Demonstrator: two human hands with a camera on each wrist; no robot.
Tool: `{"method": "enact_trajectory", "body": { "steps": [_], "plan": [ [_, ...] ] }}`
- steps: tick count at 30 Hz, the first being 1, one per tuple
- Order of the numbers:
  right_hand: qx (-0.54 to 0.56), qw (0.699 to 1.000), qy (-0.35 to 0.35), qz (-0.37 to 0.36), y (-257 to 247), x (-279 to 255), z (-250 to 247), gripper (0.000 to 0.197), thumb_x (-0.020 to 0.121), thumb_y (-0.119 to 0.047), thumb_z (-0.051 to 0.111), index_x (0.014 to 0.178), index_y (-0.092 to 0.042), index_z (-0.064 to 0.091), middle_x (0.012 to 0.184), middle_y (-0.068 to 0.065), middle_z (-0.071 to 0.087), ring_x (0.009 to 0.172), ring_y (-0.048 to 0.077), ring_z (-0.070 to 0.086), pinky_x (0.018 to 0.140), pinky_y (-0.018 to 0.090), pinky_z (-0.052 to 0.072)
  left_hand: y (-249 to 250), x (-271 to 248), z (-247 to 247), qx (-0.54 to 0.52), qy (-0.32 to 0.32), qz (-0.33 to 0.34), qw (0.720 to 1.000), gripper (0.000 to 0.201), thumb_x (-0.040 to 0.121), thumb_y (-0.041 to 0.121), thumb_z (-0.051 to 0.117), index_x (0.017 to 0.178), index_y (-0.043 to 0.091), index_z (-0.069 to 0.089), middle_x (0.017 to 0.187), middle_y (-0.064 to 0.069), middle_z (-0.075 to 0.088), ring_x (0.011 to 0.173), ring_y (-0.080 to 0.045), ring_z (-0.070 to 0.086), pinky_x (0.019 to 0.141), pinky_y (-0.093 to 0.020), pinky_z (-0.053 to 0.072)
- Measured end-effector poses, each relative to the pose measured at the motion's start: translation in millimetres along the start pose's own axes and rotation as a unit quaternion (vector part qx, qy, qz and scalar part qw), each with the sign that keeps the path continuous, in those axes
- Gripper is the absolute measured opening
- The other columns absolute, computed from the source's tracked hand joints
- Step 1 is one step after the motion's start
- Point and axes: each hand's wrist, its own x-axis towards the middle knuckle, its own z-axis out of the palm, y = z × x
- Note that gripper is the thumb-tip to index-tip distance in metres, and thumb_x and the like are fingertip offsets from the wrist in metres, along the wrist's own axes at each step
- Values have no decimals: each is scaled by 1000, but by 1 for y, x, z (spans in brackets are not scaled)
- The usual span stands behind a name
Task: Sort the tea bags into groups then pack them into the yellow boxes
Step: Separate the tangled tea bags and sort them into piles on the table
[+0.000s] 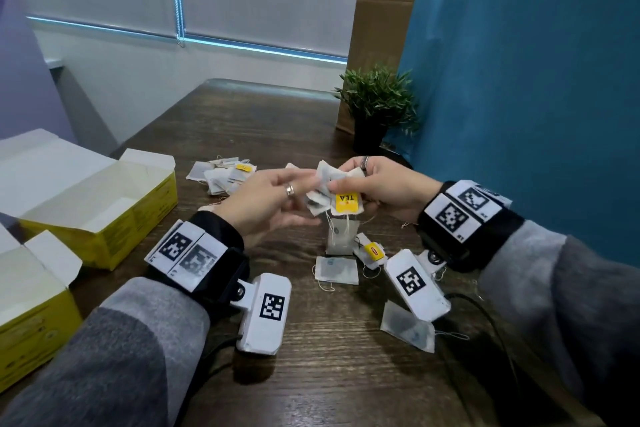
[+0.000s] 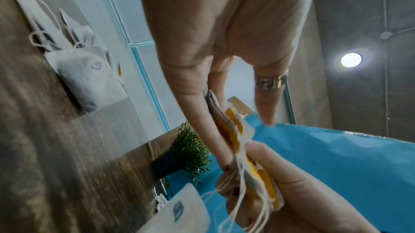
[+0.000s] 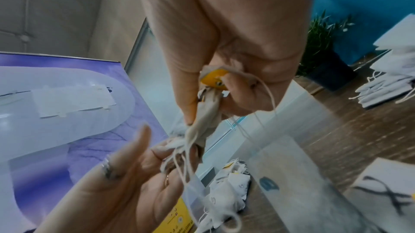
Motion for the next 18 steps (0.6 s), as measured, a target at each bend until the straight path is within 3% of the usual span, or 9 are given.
{"method": "enact_trajectory", "body": {
  "steps": [4, 6, 10, 15, 18],
  "plan": [
    [49, 999, -18, 4, -1, 5, 1, 14, 85, -5, 64, 83, -11, 51, 61, 4, 58, 35, 4, 50, 30, 14, 31, -2, 3, -4, 51, 38, 26, 998, 42, 81, -19, 53, 113, 6, 62, 96, -14, 68, 71, -14, 70, 60, -21, 58],
    [57, 998, -28, 10, 0, 7, -1, 13, 85, -4, 64, 87, -9, 52, 62, 6, 59, 36, 5, 52, 30, 14, 32, -1, 8, -4, 65, 60, 24, 996, 45, 81, -21, 50, 116, 5, 60, 98, -17, 65, 67, -14, 69, 57, -20, 58],
    [54, 998, -18, 8, 5, 16, -12, 9, 85, -5, 63, 87, -8, 55, 60, 6, 62, 34, 7, 50, 30, 14, 32, 7, 21, -7, 129, 94, 12, 987, 44, 81, -20, 50, 115, 6, 61, 96, -14, 63, 78, -19, 63, 68, -24, 56],
    [-23, 997, 62, 29, 18, 31, -50, 9, 82, -14, 69, 82, -13, 61, 69, 11, 63, 45, 16, 50, 31, 16, 36, 29, 42, -22, 186, 125, -25, 974, 48, 81, -24, 46, 117, 5, 59, 98, -14, 58, 74, -20, 61, 54, -22, 58],
    [-104, 986, 119, 58, 30, 37, -76, 13, 79, -16, 74, 80, -16, 60, 70, 8, 63, 44, 10, 52, 36, 17, 41, 34, 57, -38, 289, 137, -45, 946, 53, 80, -24, 45, 118, 10, 57, 98, -15, 58, 68, -25, 60, 49, -22, 53]
  ]
}}
